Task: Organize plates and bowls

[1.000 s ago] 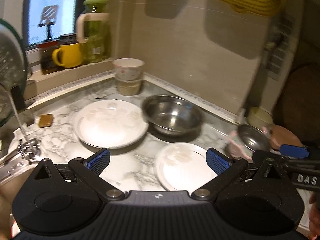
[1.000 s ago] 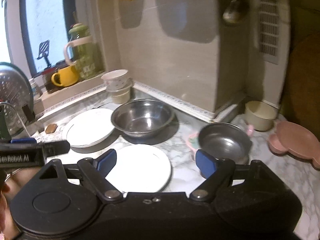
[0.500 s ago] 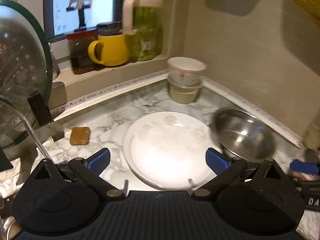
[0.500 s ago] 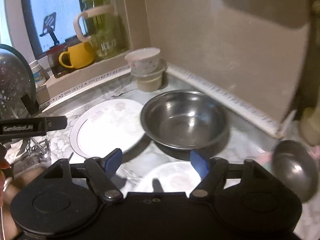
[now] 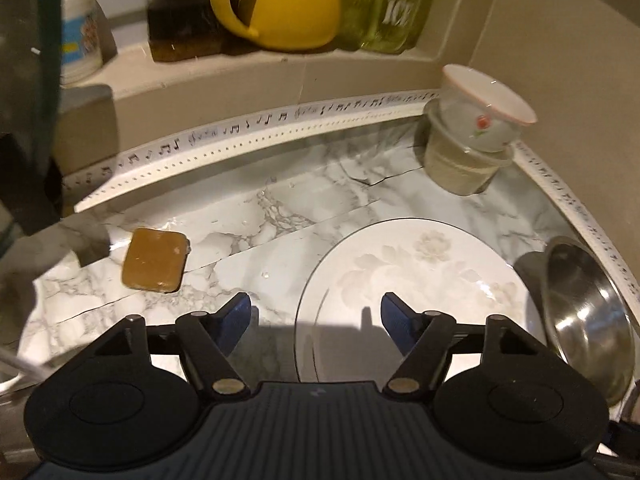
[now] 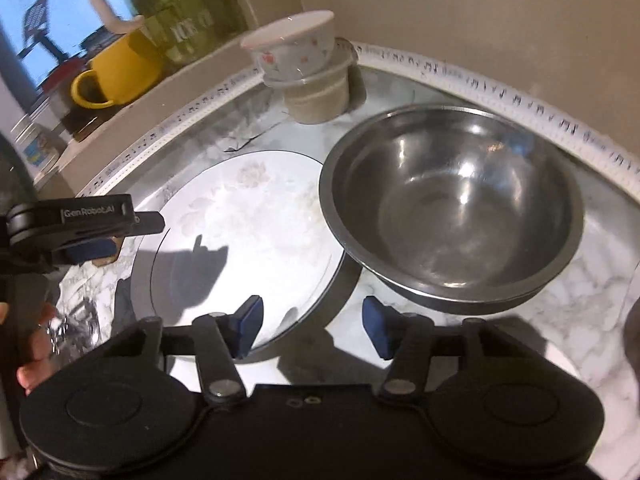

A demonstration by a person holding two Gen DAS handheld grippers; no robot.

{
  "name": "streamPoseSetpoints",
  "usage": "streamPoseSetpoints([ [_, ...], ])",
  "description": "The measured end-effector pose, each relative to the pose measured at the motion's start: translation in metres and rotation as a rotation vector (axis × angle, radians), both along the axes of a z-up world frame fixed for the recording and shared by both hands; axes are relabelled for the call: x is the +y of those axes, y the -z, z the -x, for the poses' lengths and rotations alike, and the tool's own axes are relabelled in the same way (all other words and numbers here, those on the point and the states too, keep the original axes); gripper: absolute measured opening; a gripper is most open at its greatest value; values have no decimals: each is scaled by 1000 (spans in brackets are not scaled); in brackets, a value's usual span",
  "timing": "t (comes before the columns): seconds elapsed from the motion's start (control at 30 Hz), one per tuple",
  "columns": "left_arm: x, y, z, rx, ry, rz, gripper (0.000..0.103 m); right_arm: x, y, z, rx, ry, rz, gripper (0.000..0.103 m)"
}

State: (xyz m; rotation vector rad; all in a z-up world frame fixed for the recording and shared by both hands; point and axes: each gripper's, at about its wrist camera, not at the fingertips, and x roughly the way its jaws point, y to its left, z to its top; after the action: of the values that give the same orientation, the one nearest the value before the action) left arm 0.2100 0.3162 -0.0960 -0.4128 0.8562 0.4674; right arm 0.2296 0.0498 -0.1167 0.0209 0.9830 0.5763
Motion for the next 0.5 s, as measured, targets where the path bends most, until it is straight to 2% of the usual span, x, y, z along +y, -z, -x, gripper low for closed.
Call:
streamPoseSetpoints([
  [0.17, 15, 15, -16, 21, 10, 66, 68, 6, 7, -7, 35, 26, -11, 42],
  [0.33, 22, 26, -29, 42, 20, 86, 49, 5, 11, -11, 68, 69, -33, 33],
  [0.43, 25, 30, -36, 43, 29, 100, 40, 5, 17, -19, 101, 88, -45, 25],
  [0.5, 27, 32, -39, 38, 29, 117, 38, 4, 19, -21, 112, 99, -53, 19],
])
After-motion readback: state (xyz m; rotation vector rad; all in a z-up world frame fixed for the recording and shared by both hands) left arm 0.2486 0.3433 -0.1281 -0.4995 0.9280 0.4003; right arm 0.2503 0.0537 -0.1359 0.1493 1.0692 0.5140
